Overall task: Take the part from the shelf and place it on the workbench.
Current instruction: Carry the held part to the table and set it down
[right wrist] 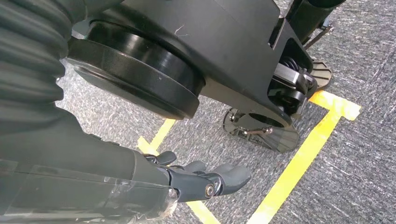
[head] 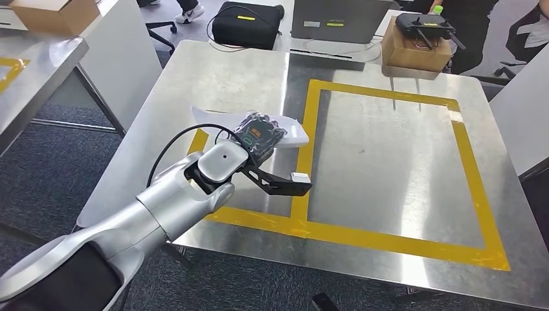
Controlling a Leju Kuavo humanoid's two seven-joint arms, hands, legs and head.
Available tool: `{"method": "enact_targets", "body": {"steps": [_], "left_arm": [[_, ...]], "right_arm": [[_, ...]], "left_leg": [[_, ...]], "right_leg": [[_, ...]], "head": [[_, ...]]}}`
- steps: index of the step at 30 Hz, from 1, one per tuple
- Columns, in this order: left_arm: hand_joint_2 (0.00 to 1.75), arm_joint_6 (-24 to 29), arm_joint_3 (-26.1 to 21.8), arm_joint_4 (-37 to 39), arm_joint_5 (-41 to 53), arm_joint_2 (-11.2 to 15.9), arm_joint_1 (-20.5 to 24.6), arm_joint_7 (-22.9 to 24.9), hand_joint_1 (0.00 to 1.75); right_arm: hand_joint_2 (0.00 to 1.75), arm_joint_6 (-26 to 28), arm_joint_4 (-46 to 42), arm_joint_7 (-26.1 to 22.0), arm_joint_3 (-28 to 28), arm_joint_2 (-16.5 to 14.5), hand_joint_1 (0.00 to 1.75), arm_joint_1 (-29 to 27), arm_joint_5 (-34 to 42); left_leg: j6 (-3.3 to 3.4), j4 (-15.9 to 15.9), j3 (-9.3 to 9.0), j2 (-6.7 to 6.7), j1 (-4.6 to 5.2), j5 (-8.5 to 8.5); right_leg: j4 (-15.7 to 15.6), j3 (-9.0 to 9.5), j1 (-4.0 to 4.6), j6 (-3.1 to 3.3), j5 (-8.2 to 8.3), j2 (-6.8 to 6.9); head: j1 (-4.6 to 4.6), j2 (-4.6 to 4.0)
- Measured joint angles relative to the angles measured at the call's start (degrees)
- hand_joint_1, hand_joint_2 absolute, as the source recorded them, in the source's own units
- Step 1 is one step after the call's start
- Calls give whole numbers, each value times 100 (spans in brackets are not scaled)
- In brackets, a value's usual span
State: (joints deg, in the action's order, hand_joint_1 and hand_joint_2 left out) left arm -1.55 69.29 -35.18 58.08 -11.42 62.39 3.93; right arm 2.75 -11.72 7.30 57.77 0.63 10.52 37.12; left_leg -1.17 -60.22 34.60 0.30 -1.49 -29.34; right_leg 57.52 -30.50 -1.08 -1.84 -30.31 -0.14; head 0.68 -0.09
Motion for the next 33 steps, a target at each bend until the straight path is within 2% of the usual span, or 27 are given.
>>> {"method": "enact_targets", "body": {"steps": [2, 3, 7, 33], "left_arm": [[175, 0, 8, 13, -3, -15, 1, 14, 0], [175, 4, 9, 22, -5, -21, 1, 32, 0], [0, 61, 9, 62, -17, -27, 5, 129, 0], [0, -10, 7, 261, -125, -25, 34, 228, 0]], "right_arm": [[175, 0, 1, 0, 0, 0, 0, 0, 2], [175, 0, 1, 0, 0, 1, 0, -1, 3], [175, 0, 2, 2, 1, 4, 0, -1, 6], [175, -13, 5, 23, 96, 26, 0, -25, 19]], "left_leg": [[0, 0, -1, -5, 0, 0], [0, 0, -1, -7, 0, 0], [0, 1, -3, -15, 0, 0], [2, 1, -8, -29, 0, -1]], "right_leg": [[0, 0, 0, 0, 0, -2], [0, 0, 0, 0, 0, -3], [0, 0, 0, -2, 1, -6], [0, 0, 0, -5, 3, -17]], "head": [[-1, 0], [-1, 0], [-2, 0], [-1, 0]]}}
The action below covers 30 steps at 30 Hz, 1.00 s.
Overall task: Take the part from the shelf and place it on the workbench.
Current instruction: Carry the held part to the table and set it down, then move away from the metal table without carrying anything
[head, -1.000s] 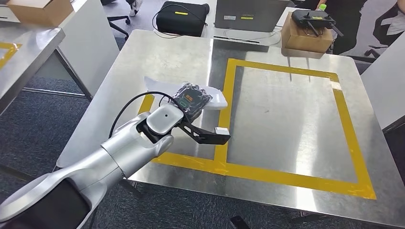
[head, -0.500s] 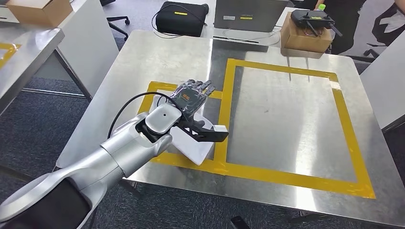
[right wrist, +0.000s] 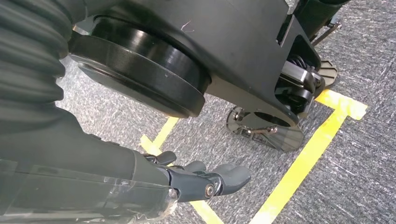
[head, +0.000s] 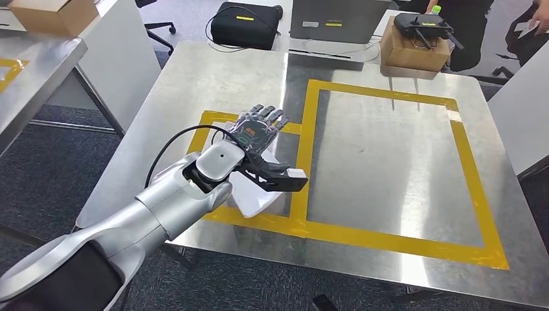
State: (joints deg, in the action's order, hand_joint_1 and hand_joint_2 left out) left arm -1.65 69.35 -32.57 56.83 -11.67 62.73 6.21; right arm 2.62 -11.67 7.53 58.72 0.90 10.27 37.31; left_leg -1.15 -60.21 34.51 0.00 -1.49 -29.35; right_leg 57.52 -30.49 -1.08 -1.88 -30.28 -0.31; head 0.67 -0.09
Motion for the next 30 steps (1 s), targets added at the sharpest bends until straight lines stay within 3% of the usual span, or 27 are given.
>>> {"method": "enact_targets", "body": {"steps": [4, 8, 10, 13, 18, 20, 22, 24, 26, 30], "left_arm": [[0, -424, -1, -227, -73, 131, 154, 173, 0], [0, -1339, -98, -1273, -703, 765, 384, 968, 0], [0, -1754, -225, -1873, -1033, 1276, 515, 1443, 0], [0, -2178, -513, -2724, -1463, 2258, 659, 2073, 0], [0, -2169, -1249, -4141, -2218, 4330, 538, 2975, 0], [0, -1768, -1748, -4499, -2377, 5055, -76, 3188, 0], [0, -1336, -2670, -4907, -2336, 5734, -1507, 3207, 0], [0, -1092, -3856, -5334, -2151, 6231, -3221, 3121, 0], [0, -965, -4974, -5670, -2007, 6528, -4421, 3041, 0], [0, -838, -6685, -6230, -1747, 6851, -5854, 3194, 0]], "right_arm": [[175, -26, 5, 27, 3, 2, 0, -39, 67], [175, -16, 10, 6, 3, 2, 0, -126, 182], [175, 7, 16, -40, 3, 3, 0, -169, 245], [175, 49, 24, -139, 2, 4, 0, -218, 368], [175, 111, 31, -262, -3, 7, 0, -324, 580], [175, 133, 32, -270, -4, 3, 0, -348, 658], [175, 161, 32, -245, -8, -16, 0, -389, 752], [175, 182, 31, -196, -18, -30, 0, -430, 828], [175, 187, 31, -157, -27, -31, 0, -445, 866], [175, 191, 31, -65, -36, -25, 0, -442, 908]], "left_leg": [[0, 0, 1, -9, 0, 0], [4, 8, -8, -83, 4, -3], [11, 19, -23, -150, 6, -10], [14, 46, -61, -282, 12, -30], [-3, 89, -158, -494, 26, -77], [10, 143, -256, -606, 70, -99], [17, 236, -435, -743, 131, -130], [11, 292, -560, -830, 152, -162], [7, 295, -560, -797, 126, -175], [5, 292, -519, -572, 101, -171]], "right_leg": [[3, 2, 0, -4, 3, 0], [11, 6, 2, -6, 5, -28], [16, 9, 3, -3, 8, -66], [26, 20, 2, 8, 13, -155], [39, 51, -2, 39, -4, -295], [21, 124, -28, 56, -30, -314], [-10, 234, -85, 67, -66, -383], [-32, 290, -116, 77, -92, -470], [-51, 291, -91, 81, -96, -466], [-107, 326, -61, 81, -111, -318]], "head": [[6, 0], [13, 0], [14, 0], [21, 0], [-11, 0], [11, 0], [18, 0], [-77, 0], [-149, 0], [-131, 0]]}}
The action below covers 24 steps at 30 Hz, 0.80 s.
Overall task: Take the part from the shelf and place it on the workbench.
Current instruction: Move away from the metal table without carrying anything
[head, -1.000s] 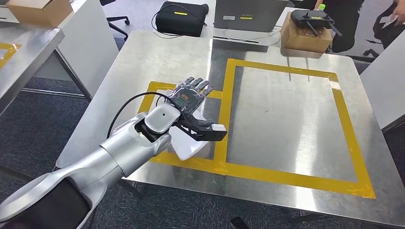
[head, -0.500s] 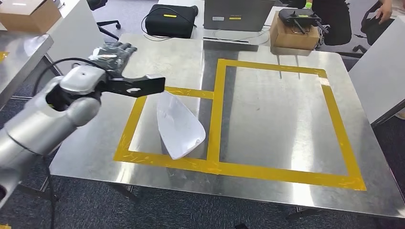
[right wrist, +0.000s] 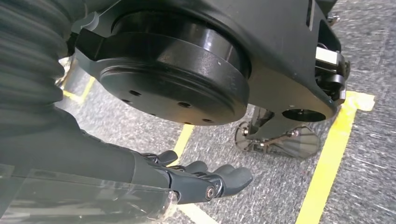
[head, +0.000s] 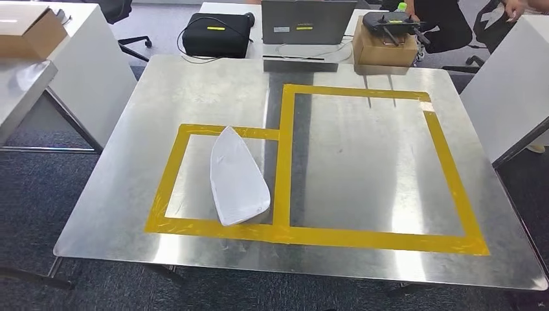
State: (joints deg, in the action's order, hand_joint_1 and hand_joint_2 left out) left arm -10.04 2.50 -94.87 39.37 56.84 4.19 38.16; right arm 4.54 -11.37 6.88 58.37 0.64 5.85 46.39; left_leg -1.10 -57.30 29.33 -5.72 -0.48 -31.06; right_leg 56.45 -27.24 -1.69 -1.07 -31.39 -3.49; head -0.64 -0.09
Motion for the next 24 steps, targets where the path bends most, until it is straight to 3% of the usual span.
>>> {"method": "enact_targets", "body": {"steps": [2, 5, 9, 12, 17, 24], "left_arm": [[0, 225, -661, -111, 163, -77, -643, 11, 0], [0, 901, -1450, -16, 262, -425, -1503, -149, 0], [0, 1494, -1908, 509, 179, -1096, -2046, -389, 0], [0, 1858, -1799, 1273, -206, -1645, -2013, -449, 0], [0, 2096, -1222, 2998, -1039, -2489, -1531, -597, 0], [0, 1776, -666, 4658, -1501, -3152, -999, -612, 0]], "right_arm": [[175, 7, 0, 74, -4, -7, 0, 11, 25], [175, 21, 1, 152, -17, -27, 0, 22, 49], [175, 30, 2, 228, -40, -36, 0, 34, 102], [175, 29, 0, 262, -55, -36, 0, 50, 110], [175, 13, 0, 264, -57, -34, 0, 94, 109], [175, 8, 3, 258, -56, -32, 0, 108, 103]], "left_leg": [[-1, 0, 6, 95, -1, 3], [-1, 0, 14, 193, -3, 2], [0, 0, 32, 296, -1, 3], [7, 0, 40, 362, -1, 7], [19, 0, 41, 427, -2, 15], [22, -2, 42, 465, -2, 16]], "right_leg": [[-22, 35, 3, -9, -19, 71], [-47, 73, 6, -15, -42, 153], [-73, 102, 6, -30, -60, 260], [-95, 122, 8, -34, -63, 326], [-114, 151, 7, -40, -65, 376], [-130, 165, 6, -45, -61, 395]], "head": [[10, 0], [14, 0], [13, 0], [17, 0], [28, 0], [38, 0]]}}
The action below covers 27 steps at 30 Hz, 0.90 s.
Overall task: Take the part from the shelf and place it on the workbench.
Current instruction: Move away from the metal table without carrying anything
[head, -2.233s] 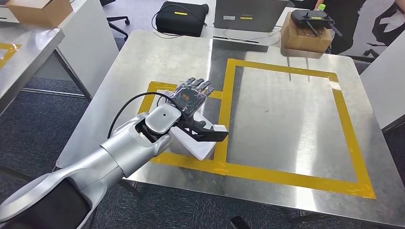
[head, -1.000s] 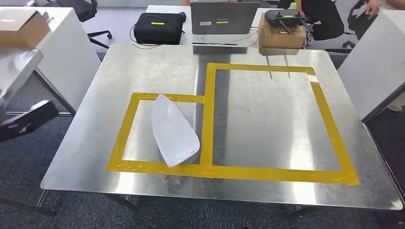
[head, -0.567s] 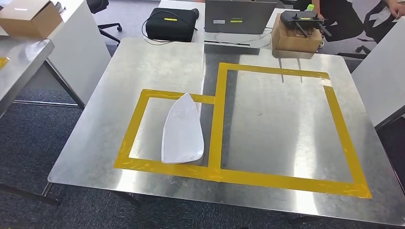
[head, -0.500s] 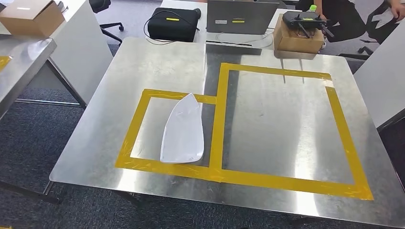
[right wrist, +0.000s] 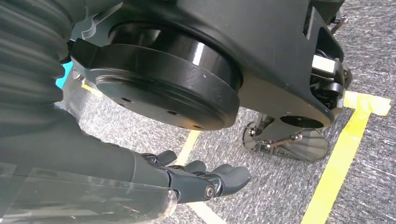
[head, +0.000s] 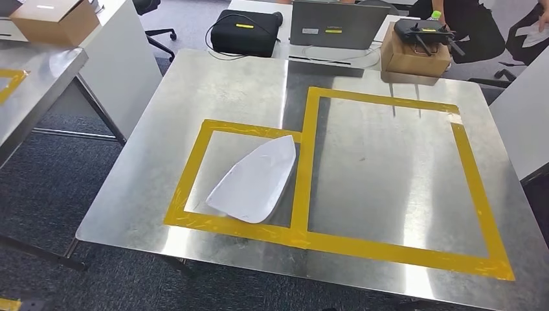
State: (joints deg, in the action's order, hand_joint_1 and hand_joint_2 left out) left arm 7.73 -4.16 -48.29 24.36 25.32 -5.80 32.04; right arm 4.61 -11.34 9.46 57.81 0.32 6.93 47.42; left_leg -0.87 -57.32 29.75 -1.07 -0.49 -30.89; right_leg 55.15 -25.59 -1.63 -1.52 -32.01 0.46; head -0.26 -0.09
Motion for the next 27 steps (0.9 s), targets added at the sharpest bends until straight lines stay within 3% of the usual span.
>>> {"method": "enact_targets", "body": {"steps": [4, 8, 13, 17, 22, 27], "left_arm": [[0, -58, 203, 644, -76, -191, 187, 7, 0], [0, -480, 281, 1213, -670, -420, 395, 81, 0], [0, -705, 303, 2014, -1725, -1149, 649, -102, 0], [0, -689, 329, 2463, -1564, -1783, 736, -577, 0], [0, -585, 530, 2805, -1042, -2297, 818, -1233, 0], [0, -517, 729, 3003, -910, -2529, 869, -1419, 0]], "right_arm": [[175, -2, 5, 0, 0, 7, 0, 2, -3], [175, -29, 6, -2, 0, 13, 0, 5, -42], [175, -53, 6, -2, -1, 27, 0, 19, -142], [0, -49, 8, -54, 3, 45, 0, 23, -286], [0, -10, 7, -228, 58, 56, 0, 36, -467], [0, 4, 8, -206, 97, 57, 0, 36, -491]], "left_leg": [[0, -2, 1, 16, 0, 0], [1, -2, 2, 35, 1, 0], [4, -4, 1, 50, 2, 3], [5, -10, 2, 55, 2, 3], [5, -12, 2, 60, 1, 3], [5, -12, 1, 60, -1, 3]], "right_leg": [[-2, 1, 0, 0, 0, 14], [-3, 2, 0, -1, -1, 29], [-9, 2, -3, -5, -1, 39], [-18, 4, -2, -13, 4, 40], [-18, 5, -2, -15, 4, 41], [-18, 5, 0, -17, 3, 42]], "head": [[2, 0], [0, 0], [0, 0], [10, 0], [13, 0], [11, 0]]}}
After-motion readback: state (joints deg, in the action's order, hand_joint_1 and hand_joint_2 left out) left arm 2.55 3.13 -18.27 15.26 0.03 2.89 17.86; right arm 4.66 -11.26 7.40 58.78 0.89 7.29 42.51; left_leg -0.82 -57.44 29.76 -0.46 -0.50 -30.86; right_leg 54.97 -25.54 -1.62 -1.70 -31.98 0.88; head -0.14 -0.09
